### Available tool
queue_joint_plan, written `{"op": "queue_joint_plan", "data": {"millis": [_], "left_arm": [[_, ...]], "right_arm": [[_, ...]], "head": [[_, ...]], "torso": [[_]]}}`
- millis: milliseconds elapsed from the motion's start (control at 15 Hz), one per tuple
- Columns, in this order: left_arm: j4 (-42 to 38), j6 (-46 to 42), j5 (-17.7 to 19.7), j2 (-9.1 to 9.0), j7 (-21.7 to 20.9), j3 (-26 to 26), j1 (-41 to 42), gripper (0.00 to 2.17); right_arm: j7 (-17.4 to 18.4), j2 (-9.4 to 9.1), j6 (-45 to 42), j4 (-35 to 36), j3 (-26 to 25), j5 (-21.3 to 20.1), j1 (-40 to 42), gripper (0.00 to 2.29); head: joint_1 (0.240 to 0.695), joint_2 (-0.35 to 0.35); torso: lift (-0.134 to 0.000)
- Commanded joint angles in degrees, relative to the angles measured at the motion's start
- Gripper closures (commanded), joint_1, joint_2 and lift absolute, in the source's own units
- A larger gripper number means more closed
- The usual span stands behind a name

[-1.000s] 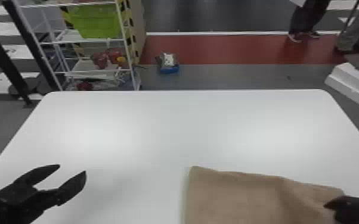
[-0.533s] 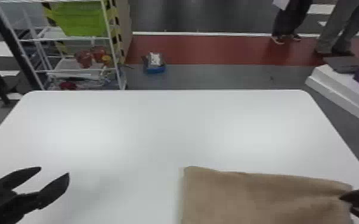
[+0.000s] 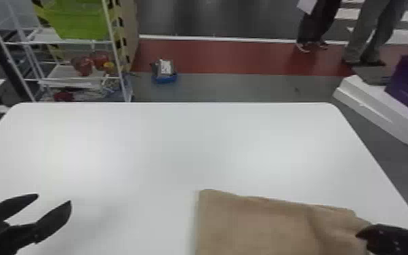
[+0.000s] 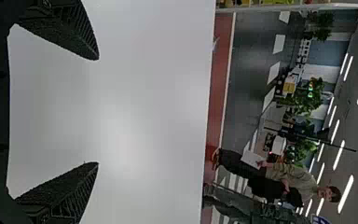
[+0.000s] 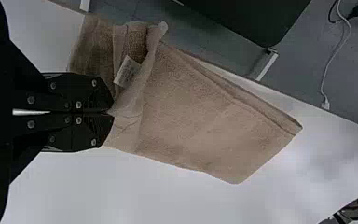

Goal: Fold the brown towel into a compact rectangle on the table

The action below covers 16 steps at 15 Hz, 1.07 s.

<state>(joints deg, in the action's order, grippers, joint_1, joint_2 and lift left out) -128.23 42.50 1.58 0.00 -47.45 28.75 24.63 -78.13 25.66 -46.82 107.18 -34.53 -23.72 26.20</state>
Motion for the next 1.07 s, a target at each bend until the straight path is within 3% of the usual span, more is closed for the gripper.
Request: {"op": "queue_joint_plan", "data": {"millis": [0,200,467,667,1000], "left_arm": [[-0.09,0.00,0.00,-0.15,-0.01,0.07,0.07,0.08],[-0.18,0.00,0.00,-0.15,0.07,0.07,0.07,0.08],[0.70,-0.17,0.00,-0.15,0.07,-0.10,-0.46,0.08],[0.88,-0.17,-0.17,-0.15,-0.01,-0.63,-0.46,0.08],[0.61,-0.17,-0.35,-0.15,-0.01,-0.45,-0.55,0.08]], "right_arm": [[-0.19,0.00,0.20,-0.04,-0.80,2.01,-1.68,1.48],[-0.19,0.09,0.20,0.05,-3.44,2.36,-1.68,1.48],[-0.19,0.62,-0.86,-4.08,-2.39,-1.24,-1.59,1.39],[-0.19,0.62,2.31,-5.22,-2.30,-0.80,-3.70,0.25],[-0.19,1.32,5.82,-5.05,-6.96,3.07,-5.54,0.14]], "head": [[0.695,-0.047],[0.695,-0.053],[0.695,-0.082],[0.695,-0.102],[0.695,-0.128]], "torso": [[-0.134],[-0.134],[-0.134],[-0.134],[-0.134]]}}
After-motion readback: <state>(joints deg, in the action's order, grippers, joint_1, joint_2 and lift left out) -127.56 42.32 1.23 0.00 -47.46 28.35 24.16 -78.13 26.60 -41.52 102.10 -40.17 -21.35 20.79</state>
